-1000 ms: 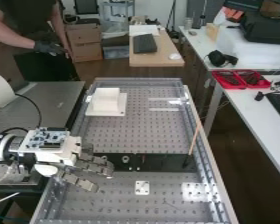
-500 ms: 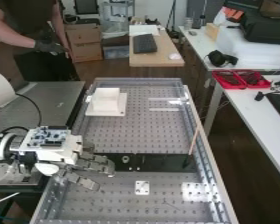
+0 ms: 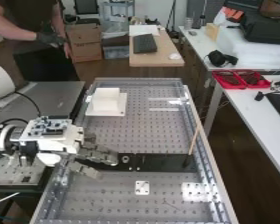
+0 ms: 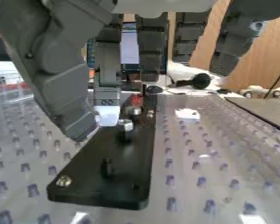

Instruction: Grab the smaller nut and place it in the white container

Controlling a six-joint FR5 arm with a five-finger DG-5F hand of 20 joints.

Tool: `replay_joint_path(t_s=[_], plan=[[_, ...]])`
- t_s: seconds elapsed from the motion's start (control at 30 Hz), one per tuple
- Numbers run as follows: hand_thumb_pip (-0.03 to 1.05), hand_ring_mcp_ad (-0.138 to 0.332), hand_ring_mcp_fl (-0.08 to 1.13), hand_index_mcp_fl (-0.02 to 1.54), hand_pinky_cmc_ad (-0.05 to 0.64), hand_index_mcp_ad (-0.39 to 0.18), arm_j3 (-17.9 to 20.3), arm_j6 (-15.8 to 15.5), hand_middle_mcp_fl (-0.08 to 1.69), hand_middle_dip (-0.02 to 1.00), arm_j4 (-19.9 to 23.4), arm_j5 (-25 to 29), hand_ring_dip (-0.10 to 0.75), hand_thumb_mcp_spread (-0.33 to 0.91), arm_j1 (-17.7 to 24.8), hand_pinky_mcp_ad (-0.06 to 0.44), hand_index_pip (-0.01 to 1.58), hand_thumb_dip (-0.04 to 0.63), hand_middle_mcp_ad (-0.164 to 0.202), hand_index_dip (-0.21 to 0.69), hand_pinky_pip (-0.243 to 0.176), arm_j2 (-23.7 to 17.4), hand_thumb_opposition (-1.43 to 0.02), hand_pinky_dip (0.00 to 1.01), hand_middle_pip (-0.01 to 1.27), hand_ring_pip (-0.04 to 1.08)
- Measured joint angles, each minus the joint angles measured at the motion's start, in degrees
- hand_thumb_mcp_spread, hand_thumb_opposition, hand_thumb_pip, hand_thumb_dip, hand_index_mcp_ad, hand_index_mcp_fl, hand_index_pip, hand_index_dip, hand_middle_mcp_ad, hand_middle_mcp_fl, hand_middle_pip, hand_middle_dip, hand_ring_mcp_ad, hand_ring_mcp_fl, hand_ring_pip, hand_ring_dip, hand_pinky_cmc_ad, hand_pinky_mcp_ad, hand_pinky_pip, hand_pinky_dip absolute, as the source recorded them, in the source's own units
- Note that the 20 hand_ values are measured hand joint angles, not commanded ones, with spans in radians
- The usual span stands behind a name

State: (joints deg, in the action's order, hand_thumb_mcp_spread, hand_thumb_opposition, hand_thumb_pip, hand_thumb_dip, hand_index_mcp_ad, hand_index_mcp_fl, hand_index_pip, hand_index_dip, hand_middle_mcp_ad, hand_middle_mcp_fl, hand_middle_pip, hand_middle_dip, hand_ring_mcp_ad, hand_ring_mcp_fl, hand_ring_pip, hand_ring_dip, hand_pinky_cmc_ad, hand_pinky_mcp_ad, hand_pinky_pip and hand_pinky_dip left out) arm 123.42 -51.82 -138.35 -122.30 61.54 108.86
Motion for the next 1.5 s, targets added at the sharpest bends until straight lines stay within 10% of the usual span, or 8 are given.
replay_joint_path(t_s=[0.6,1.5], plan=[[0.72,0.115,0.0,0.23,0.332,-0.183,-0.1,0.3,0.21,0.24,-4.89,-4.53,0.093,0.38,8.77,0.297,1.54,0.202,0.063,0.11,-0.01,-7.1,-0.84,0.18,0.13,0.1],[0.72,0.115,0.0,0.25,0.33,-0.183,-1.29,4.23,0.21,0.24,-4.99,-7.01,0.101,0.38,26.4,0.295,1.53,0.202,0.066,0.113,-0.01,-6.48,-0.84,0.18,0.13,0.09]])
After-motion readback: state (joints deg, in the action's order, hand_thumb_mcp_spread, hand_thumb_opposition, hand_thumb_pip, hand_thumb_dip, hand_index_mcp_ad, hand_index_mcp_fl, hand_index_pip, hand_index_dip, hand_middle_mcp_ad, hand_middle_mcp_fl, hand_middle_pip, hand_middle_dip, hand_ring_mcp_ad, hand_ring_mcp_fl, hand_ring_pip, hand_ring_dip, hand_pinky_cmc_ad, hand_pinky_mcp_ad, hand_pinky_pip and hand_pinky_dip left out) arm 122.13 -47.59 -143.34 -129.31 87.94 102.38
